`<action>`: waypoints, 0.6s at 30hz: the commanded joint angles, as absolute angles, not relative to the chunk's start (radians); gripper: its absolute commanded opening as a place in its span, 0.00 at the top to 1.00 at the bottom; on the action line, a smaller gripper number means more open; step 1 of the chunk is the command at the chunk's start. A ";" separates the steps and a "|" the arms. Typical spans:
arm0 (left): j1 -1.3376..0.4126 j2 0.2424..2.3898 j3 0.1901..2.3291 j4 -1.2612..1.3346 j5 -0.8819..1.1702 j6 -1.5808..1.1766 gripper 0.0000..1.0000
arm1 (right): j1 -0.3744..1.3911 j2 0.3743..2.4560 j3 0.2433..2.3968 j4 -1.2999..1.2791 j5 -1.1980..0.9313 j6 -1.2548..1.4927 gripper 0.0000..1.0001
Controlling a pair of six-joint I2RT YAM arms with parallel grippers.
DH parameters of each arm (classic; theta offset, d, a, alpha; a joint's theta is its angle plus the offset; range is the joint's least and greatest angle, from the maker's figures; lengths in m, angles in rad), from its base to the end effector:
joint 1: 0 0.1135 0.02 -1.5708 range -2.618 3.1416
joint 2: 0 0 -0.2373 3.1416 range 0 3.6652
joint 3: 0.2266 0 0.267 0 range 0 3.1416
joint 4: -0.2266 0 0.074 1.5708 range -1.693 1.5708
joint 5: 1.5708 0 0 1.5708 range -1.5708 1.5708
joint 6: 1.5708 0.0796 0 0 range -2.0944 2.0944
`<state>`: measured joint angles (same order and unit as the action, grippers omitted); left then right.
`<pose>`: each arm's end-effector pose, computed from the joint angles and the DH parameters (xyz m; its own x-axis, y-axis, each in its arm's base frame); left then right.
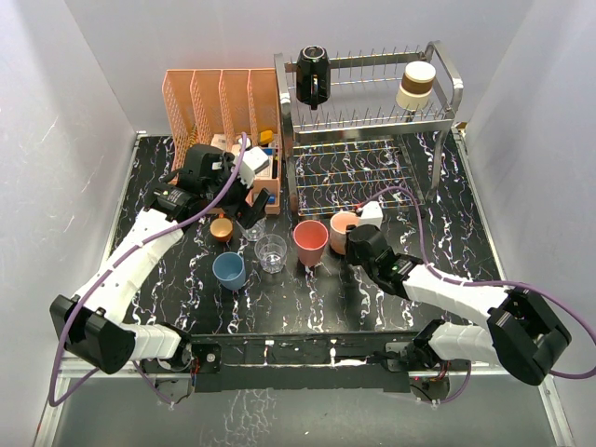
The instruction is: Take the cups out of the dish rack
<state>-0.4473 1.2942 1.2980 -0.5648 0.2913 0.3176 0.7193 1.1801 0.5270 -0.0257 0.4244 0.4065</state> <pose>0.2988 -0.1687 0.3228 -0.2578 0.4555 -0.8521 0.7517 0.6486 0.1193 0.2373 0.1643 0.1305 -0.5759 -0.0254 -0.8171 -0.1433 0.9872 0.0703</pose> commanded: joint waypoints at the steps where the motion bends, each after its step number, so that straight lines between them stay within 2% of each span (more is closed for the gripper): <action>1: -0.443 1.237 1.314 -0.533 0.319 0.314 0.03 | 0.722 1.174 0.541 -0.001 0.434 0.482 0.64; 6: -0.443 1.234 1.313 -0.534 0.321 0.318 0.03 | 0.722 1.119 0.581 -0.104 0.430 0.539 0.44; 11: -0.443 1.229 1.313 -0.534 0.316 0.325 0.03 | 0.721 1.048 0.717 -0.301 0.461 0.546 0.19; 18: -0.442 1.229 1.319 -0.543 0.322 0.330 0.03 | 0.720 1.009 1.098 -0.562 0.499 0.469 0.05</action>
<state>-0.4469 1.2640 1.2980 -0.5461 0.3012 0.3222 0.7193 1.0458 0.8856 -0.4267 0.4500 0.5186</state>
